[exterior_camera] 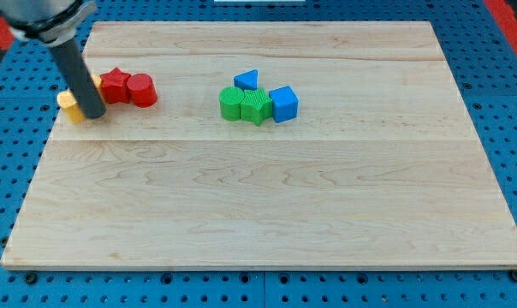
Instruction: Make a group of yellow blocks and red blocks
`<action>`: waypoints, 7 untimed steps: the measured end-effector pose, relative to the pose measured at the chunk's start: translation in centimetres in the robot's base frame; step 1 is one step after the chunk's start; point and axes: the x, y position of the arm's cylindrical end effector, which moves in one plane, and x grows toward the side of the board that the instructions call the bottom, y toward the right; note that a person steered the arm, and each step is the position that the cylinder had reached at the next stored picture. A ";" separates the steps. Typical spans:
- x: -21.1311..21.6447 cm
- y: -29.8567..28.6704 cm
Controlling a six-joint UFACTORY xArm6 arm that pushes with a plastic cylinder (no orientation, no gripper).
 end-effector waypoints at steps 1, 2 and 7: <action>-2.0 1.4; -0.1 2.9; -1.7 -1.4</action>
